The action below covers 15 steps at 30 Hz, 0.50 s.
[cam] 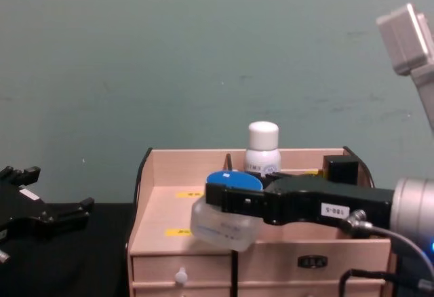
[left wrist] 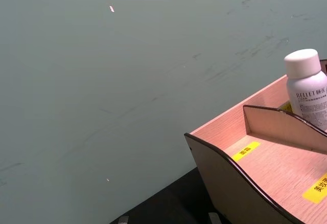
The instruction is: Pick up the facial cleanser and watermelon frost from the table and place them into the tiered storage box.
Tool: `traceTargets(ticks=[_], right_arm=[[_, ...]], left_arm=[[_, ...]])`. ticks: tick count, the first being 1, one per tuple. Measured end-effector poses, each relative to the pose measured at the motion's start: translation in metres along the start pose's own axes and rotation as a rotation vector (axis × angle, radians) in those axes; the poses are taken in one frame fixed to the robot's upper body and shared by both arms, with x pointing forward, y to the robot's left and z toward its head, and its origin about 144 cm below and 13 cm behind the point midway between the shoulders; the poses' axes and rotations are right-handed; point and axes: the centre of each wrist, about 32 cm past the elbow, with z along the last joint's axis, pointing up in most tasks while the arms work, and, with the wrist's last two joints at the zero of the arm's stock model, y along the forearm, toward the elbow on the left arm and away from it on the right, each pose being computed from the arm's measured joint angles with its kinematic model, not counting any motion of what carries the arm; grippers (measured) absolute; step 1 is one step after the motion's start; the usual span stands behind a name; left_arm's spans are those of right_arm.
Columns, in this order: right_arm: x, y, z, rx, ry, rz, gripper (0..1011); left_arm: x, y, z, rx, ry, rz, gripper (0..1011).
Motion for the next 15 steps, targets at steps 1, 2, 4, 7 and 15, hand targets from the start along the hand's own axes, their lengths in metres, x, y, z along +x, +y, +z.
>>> traceTargets(ticks=[1, 2, 4, 7, 15], right_arm=[[0.003, 0.003, 0.000, 0.002, 0.000, 0.003, 736], [0.004, 0.004, 0.001, 0.002, 0.000, 0.007, 736], [0.008, 0.009, 0.002, 0.003, -0.001, 0.015, 736], [0.016, 0.015, 0.003, 0.004, -0.002, 0.025, 736], [0.034, 0.027, 0.009, 0.010, -0.005, 0.034, 736]], left_arm=[[0.000, 0.000, 0.000, 0.000, 0.000, 0.000, 1010], [0.000, 0.000, 0.000, 0.000, 0.000, 0.000, 1010], [0.000, 0.000, 0.000, 0.000, 0.000, 0.000, 1010], [0.000, 0.000, 0.000, 0.000, 0.000, 0.000, 1010], [0.000, 0.000, 0.000, 0.000, 0.000, 0.000, 1010]])
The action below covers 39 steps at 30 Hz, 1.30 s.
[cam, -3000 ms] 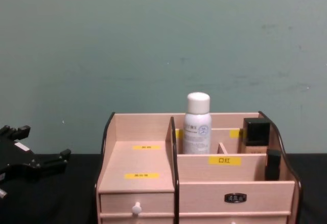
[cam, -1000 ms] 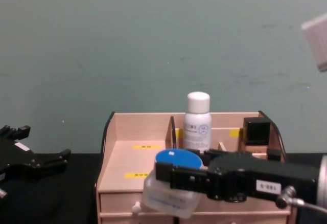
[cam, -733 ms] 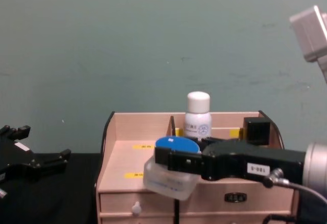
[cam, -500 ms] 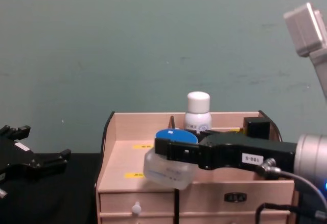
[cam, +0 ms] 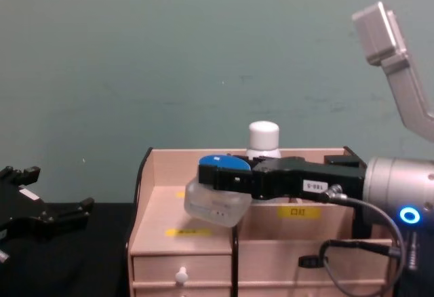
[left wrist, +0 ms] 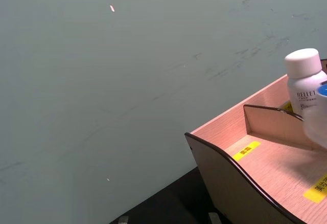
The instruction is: Pick up the facial cleanser and watermelon frost from the table and place them into the tiered storage box.
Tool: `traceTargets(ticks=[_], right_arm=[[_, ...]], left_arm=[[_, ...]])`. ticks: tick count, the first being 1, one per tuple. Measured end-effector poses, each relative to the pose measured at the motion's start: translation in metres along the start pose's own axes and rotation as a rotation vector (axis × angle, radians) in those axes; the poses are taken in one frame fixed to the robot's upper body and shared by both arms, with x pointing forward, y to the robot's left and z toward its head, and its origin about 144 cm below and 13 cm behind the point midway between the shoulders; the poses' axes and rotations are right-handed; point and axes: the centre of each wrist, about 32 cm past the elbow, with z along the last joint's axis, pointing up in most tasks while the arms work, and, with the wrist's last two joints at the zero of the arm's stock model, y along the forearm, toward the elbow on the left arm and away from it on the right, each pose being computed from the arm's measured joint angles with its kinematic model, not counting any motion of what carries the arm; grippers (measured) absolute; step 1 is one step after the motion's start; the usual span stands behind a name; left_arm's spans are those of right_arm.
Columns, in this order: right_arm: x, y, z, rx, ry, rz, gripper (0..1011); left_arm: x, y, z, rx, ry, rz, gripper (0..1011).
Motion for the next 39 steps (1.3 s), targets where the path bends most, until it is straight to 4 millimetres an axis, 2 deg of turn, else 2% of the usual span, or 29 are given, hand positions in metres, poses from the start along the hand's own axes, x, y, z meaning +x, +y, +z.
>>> traceTargets(ticks=[10, 21, 39], right_arm=[[0.012, 0.016, 0.001, -0.003, 0.001, 0.006, 736], [0.007, 0.030, 0.002, -0.012, 0.003, 0.040, 736], [-0.004, 0.037, -0.003, -0.021, 0.011, 0.042, 736]], left_arm=[[0.000, 0.000, 0.000, 0.000, 0.000, 0.000, 1010], [0.000, 0.000, 0.000, 0.000, 0.000, 0.000, 1010], [0.000, 0.000, 0.000, 0.000, 0.000, 0.000, 1009]])
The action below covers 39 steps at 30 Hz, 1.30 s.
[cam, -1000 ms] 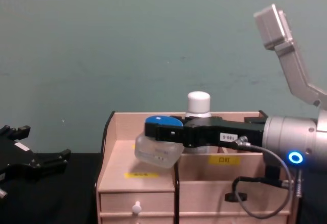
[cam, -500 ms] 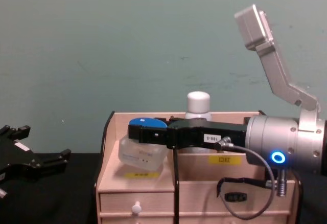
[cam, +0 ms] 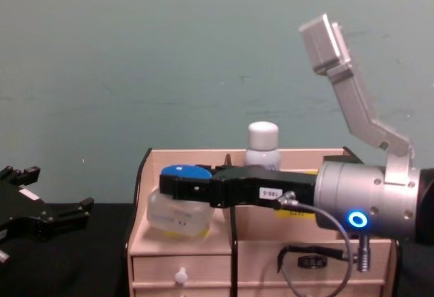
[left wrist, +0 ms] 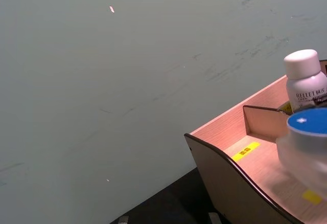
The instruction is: Pick up the facial cleanser and watermelon frost from the table and place them into the tiered storage box.
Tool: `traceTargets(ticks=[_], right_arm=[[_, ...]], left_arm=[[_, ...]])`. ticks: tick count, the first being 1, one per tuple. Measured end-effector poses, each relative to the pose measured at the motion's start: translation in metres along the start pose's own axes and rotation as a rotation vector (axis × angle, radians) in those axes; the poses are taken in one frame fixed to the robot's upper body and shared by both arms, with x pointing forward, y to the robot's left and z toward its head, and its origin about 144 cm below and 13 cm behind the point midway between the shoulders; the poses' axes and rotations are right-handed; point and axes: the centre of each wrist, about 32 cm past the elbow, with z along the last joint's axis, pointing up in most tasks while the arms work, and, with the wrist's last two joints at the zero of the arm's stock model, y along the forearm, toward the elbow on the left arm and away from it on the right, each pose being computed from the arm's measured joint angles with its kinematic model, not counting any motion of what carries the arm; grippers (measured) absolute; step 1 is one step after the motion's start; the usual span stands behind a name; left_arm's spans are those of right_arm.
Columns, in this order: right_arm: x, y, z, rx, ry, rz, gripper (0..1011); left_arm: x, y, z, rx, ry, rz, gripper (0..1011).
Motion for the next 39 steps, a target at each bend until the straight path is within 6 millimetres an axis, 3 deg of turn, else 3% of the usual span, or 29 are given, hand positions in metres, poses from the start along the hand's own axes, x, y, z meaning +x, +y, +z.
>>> traceTargets(ticks=[14, 39], right_arm=[[-0.025, 0.011, -0.013, -0.033, -0.013, -0.017, 736], [-0.027, 0.001, -0.008, -0.029, -0.032, -0.072, 736]], left_arm=[[0.000, 0.000, 0.000, 0.000, 0.000, 0.000, 1010], [0.000, 0.000, 0.000, 0.000, 0.000, 0.000, 1010]])
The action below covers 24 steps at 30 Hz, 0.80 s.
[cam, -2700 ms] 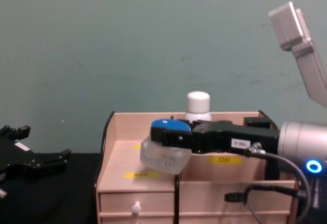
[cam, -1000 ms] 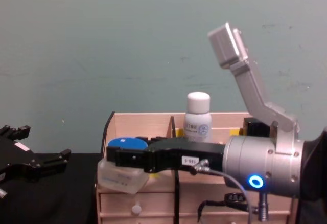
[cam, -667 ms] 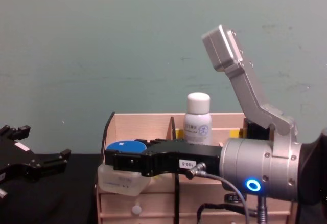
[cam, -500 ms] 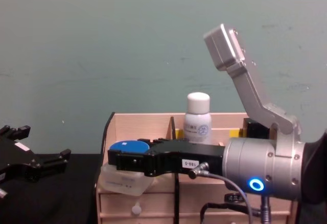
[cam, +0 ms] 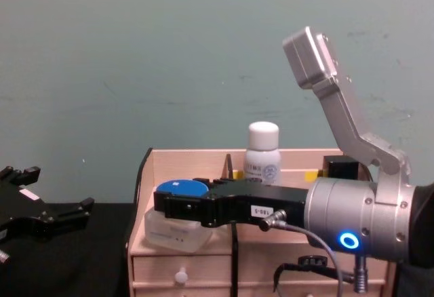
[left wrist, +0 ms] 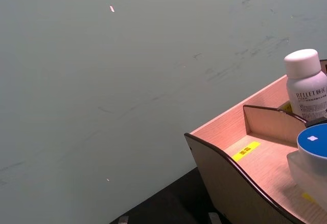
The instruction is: Pick up the facial cleanser and watermelon frost from the table and place them into the tiered storage box.
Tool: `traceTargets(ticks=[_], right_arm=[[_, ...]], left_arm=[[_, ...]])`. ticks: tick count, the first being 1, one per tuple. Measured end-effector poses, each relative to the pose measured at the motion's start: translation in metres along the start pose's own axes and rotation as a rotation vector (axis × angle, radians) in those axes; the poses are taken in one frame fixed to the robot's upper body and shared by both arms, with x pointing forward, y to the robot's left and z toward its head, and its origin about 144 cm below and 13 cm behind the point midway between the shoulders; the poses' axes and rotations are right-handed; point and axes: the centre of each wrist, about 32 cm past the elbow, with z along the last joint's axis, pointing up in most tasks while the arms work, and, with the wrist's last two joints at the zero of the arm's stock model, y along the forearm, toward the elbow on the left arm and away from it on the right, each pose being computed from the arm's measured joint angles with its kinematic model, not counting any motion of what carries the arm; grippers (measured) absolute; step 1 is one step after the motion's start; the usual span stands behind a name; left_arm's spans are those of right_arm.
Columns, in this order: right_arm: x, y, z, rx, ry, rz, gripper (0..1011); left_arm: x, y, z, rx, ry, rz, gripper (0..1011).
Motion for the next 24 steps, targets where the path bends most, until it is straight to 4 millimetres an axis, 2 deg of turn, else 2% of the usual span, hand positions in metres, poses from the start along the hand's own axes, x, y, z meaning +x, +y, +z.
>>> traceTargets(ticks=[24], right_arm=[[0.0084, 0.0097, 0.0006, -0.002, 0.002, -0.043, 736]], left_arm=[[0.0000, 0.0000, 0.0000, 0.000, 0.000, 0.000, 1010]])
